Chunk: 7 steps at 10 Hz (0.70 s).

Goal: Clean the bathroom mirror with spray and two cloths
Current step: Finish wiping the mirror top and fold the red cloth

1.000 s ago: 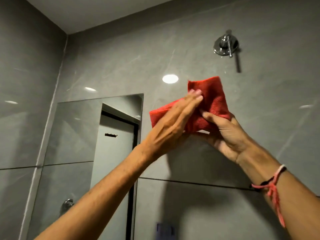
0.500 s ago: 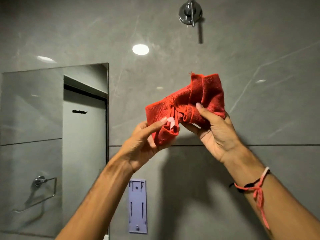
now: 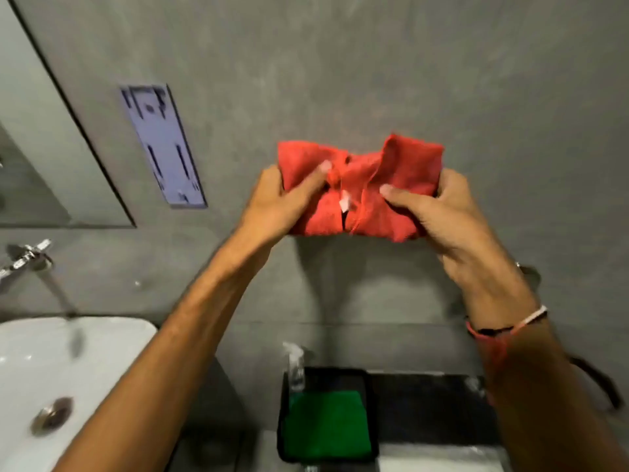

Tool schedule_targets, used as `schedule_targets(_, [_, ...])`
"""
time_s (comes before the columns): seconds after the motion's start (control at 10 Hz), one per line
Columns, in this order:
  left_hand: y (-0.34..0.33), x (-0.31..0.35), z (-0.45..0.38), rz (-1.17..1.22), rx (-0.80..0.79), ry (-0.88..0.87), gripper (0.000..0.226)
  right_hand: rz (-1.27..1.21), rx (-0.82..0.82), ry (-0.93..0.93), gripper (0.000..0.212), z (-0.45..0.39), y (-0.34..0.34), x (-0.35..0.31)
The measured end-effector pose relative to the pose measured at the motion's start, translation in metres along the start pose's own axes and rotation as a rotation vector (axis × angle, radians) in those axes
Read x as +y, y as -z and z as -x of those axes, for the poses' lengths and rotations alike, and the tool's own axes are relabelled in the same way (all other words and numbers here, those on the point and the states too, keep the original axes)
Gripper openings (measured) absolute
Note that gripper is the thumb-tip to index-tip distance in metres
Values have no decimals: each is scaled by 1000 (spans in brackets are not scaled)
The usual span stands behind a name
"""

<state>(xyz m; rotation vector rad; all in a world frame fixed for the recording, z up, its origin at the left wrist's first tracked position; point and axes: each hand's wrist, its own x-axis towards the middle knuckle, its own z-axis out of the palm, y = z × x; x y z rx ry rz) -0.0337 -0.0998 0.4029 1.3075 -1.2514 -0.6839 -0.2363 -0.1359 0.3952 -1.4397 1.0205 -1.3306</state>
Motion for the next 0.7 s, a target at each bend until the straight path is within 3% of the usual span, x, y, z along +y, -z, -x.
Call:
schedule_targets(0.1, [-27,-90,37,41,-109,379,48,-15,-4,-283,29,22,19,94])
schedule_targets(0.2, [-56,-170,78,45,-119,658,59,48,130,-611,34,37,28,196])
schedule_targets(0.3, [-79,-239,118,-22,-123,718,25,130,108,-776,37,69,23,279])
schedule_targets(0.4, [-99,-302,143,-107,-68,727,40,163,65,-844,30,97,18,348])
schedule_targets(0.5, [-112,-355,157,-207,-87,713,50,177,163,-917,34,110,14,398])
schedule_targets(0.7, [-110,-395,171,-470,-300,697,65,247,-4,-905,56,123,13,434])
